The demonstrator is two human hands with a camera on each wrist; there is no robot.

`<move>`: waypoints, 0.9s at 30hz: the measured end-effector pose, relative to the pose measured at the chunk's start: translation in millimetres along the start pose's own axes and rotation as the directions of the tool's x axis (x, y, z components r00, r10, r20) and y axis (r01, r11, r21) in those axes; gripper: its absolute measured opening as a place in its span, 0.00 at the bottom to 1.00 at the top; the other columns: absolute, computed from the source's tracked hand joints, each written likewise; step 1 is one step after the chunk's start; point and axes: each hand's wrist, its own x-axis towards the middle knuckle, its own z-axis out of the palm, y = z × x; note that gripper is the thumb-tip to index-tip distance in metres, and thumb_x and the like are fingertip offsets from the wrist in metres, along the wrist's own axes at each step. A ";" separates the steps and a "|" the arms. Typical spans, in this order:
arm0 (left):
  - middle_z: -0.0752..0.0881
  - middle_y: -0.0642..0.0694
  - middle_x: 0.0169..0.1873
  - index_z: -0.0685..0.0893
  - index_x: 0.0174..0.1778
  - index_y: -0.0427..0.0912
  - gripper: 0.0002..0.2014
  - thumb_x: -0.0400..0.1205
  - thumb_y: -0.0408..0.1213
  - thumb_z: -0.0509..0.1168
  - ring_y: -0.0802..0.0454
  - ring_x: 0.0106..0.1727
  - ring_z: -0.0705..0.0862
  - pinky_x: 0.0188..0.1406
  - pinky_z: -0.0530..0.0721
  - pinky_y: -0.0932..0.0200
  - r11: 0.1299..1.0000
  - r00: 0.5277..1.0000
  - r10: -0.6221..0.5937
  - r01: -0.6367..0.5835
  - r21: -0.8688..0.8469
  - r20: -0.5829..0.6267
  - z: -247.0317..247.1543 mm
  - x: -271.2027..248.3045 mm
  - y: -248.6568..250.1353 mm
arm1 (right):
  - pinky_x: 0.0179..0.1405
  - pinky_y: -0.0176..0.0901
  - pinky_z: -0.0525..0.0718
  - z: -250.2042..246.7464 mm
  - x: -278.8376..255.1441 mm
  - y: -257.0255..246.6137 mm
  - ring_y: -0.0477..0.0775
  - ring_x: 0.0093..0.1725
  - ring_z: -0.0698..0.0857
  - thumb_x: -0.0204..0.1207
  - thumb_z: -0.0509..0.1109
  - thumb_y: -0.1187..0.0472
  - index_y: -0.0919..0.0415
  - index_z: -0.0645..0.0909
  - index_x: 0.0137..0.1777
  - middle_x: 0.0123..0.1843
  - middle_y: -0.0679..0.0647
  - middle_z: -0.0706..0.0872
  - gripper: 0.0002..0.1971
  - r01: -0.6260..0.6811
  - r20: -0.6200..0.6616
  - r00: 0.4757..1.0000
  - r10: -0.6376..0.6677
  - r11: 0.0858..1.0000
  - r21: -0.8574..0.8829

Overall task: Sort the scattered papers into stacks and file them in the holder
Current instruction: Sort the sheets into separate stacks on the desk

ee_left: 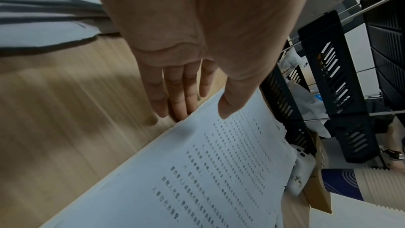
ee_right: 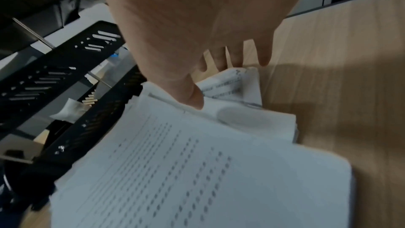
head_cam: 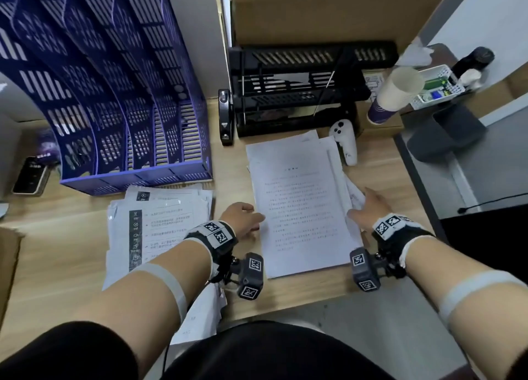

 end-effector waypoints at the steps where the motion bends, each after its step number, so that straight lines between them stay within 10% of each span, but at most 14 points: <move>1: 0.86 0.37 0.57 0.75 0.72 0.37 0.28 0.77 0.36 0.74 0.43 0.52 0.90 0.57 0.87 0.33 1.000 1.000 -0.009 0.009 -0.018 0.008 1.1 -0.3 0.3 | 0.63 0.56 0.83 0.0 -5.8 -4.6 0.69 0.64 0.81 0.60 0.65 0.47 0.52 0.67 0.78 0.70 0.59 0.79 0.41 0.004 -0.003 1.000 -0.004 1.000 -0.021; 9: 0.88 0.38 0.56 0.83 0.61 0.33 0.19 0.77 0.40 0.72 0.40 0.51 0.86 0.48 0.81 0.53 0.954 0.982 0.118 -0.071 0.292 -0.147 -3.2 5.8 9.4 | 0.47 0.40 0.78 32.8 -39.6 -35.4 0.57 0.49 0.85 0.76 0.66 0.65 0.59 0.81 0.65 0.46 0.50 0.88 0.17 0.171 0.067 0.980 -0.185 0.968 0.183; 17: 0.89 0.39 0.59 0.82 0.63 0.43 0.25 0.69 0.40 0.72 0.36 0.59 0.87 0.63 0.84 0.36 0.979 0.991 0.134 -0.137 0.148 0.029 -12.0 8.2 2.1 | 0.66 0.53 0.82 45.1 -39.9 -54.8 0.54 0.62 0.84 0.72 0.75 0.58 0.57 0.70 0.72 0.65 0.48 0.84 0.29 -0.006 0.236 0.963 -0.130 0.866 0.501; 22: 0.91 0.37 0.55 0.83 0.63 0.45 0.18 0.77 0.33 0.72 0.32 0.56 0.89 0.57 0.86 0.30 0.993 0.982 0.104 -0.094 -0.065 0.156 -41.7 -16.9 -4.8 | 0.49 0.43 0.82 53.1 -51.0 -53.7 0.54 0.57 0.84 0.72 0.74 0.63 0.54 0.78 0.61 0.59 0.50 0.85 0.18 -0.074 0.186 0.981 -0.052 0.786 0.614; 27: 0.89 0.34 0.58 0.81 0.65 0.36 0.14 0.84 0.23 0.63 0.36 0.55 0.90 0.51 0.90 0.41 0.979 0.964 0.110 -0.063 -0.192 0.241 -82.9 -51.2 -11.0 | 0.38 0.49 0.84 66.2 -69.8 -84.6 0.59 0.56 0.87 0.75 0.73 0.69 0.59 0.70 0.72 0.64 0.60 0.86 0.27 -0.216 0.309 0.944 -0.117 0.488 0.846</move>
